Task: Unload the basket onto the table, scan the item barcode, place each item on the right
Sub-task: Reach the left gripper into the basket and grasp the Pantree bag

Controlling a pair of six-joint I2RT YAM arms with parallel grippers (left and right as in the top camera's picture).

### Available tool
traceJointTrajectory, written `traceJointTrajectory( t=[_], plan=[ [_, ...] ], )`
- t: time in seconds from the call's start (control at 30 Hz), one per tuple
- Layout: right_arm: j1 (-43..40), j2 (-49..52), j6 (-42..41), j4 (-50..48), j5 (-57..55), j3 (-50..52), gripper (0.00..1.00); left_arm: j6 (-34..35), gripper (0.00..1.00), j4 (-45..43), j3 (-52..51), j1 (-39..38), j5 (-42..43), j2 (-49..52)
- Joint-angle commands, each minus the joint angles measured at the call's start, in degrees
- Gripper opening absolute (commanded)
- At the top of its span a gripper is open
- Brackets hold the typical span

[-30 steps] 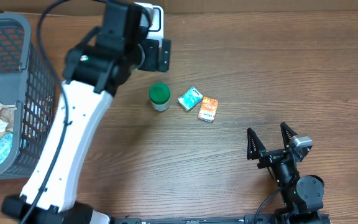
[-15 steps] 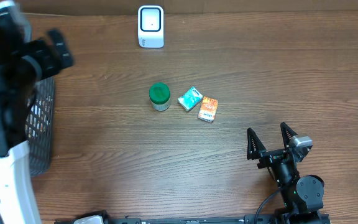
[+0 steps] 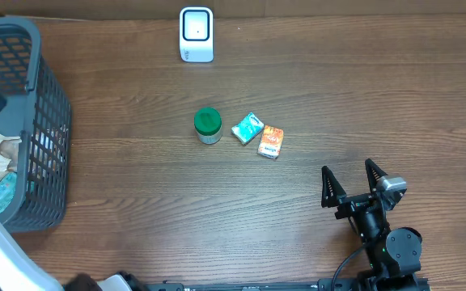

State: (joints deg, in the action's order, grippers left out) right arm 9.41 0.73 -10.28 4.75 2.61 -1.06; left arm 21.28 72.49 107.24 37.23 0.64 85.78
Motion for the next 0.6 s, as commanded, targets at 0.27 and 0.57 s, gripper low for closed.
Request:
traceJointTrajectory(
  t=[0.27,0.57],
  plan=[
    [-0.15,-0.57,0.09,-0.20,0.07,0.59,1.00,3.23,0.85,0.94,-4.28,5.22,-3.15,11.13],
    [-0.15,-0.57,0.09,-0.20,0.07,0.59,1.00,2.12,0.86,-8.39,-18.34,8.87,-4.04,11.30]
  ],
)
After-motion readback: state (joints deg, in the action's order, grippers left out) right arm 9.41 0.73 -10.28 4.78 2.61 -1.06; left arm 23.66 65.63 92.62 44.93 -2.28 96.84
